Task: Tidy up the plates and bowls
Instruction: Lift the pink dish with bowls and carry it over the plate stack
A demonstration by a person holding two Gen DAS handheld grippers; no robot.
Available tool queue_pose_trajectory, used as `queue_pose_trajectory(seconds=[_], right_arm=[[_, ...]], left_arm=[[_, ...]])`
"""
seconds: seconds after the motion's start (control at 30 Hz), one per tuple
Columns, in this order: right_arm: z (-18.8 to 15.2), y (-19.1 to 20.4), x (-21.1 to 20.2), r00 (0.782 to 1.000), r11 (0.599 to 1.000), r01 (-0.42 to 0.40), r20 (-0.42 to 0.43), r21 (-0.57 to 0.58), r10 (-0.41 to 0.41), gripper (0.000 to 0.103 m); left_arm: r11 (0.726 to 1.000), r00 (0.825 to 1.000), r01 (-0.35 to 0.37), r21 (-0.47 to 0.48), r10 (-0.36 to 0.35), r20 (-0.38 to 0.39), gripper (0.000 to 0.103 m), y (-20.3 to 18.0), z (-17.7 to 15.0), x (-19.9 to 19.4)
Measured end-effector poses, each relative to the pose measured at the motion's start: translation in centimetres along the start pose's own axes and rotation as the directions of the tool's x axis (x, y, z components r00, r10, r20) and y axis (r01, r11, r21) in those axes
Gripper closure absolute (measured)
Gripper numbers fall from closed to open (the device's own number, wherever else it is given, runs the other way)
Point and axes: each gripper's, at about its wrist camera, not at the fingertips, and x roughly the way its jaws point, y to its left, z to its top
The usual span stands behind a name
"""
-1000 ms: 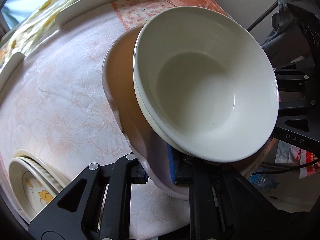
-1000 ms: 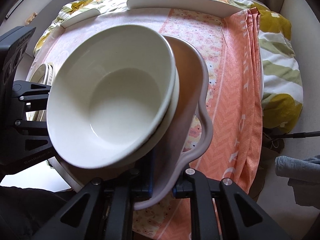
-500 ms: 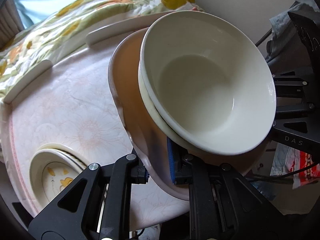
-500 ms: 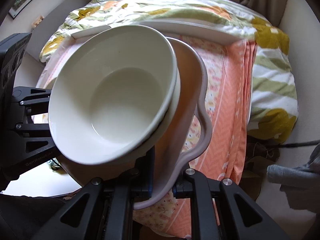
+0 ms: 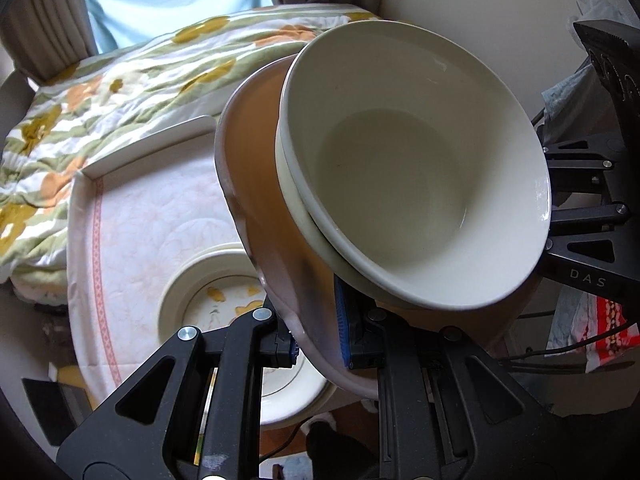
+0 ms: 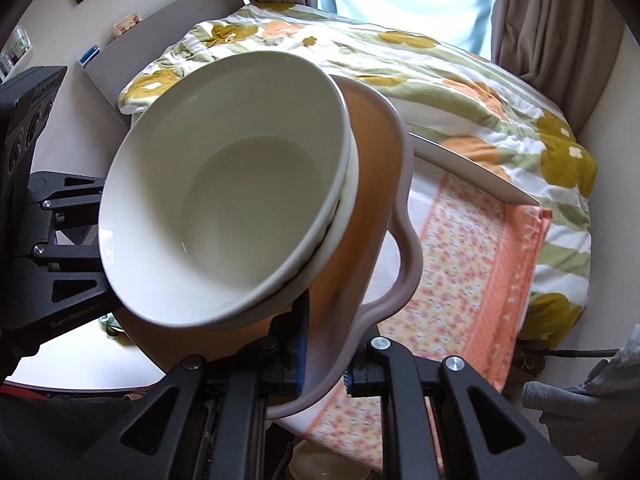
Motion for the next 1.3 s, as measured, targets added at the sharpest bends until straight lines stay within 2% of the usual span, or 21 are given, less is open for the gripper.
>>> queue_pose_trajectory(seconds=[0.3,0.53,0.67,0.8,1.13,1.3], right_arm=[[1.3,7.9,4.6,1.0,0.999,-0.008,-0.024,0.049,0.009,0.09],[1.1,12.3,8.6,0.998,0.994,-0.008,-0.056,0.112,0.015,0.09],[1.0,13.0,10.2,0.997,0.989,0.007,-0.075,0.145,0.004,0.09],[0.9,13.1,11.1,0.997,0.986,0.027,-0.082,0.162,-0.013,0.09],[0.0,12.6,12.3,0.997,0.979,0.039,-0.075,0.2,-0.024,0.09],[-0.7,12.4,12.5,0.998,0.976,0.035,-0.063,0.214,-0.022,0.09]], left_arm=[[1.0,0.998,0.016,0.005,-0.015,-0.068,0.091,7.9,-4.6,0.9],[0.999,0.992,0.038,0.018,-0.036,-0.121,0.091,11.2,-7.3,3.3],[0.998,0.988,0.061,0.024,-0.057,-0.14,0.091,12.0,-7.9,4.8],[0.997,0.99,0.05,0.059,-0.041,-0.134,0.091,11.8,-8.0,5.6],[0.996,0.986,0.064,0.065,-0.053,-0.155,0.091,11.8,-8.1,7.5],[0.996,0.991,0.048,0.08,-0.037,-0.131,0.091,11.6,-8.4,7.4]])
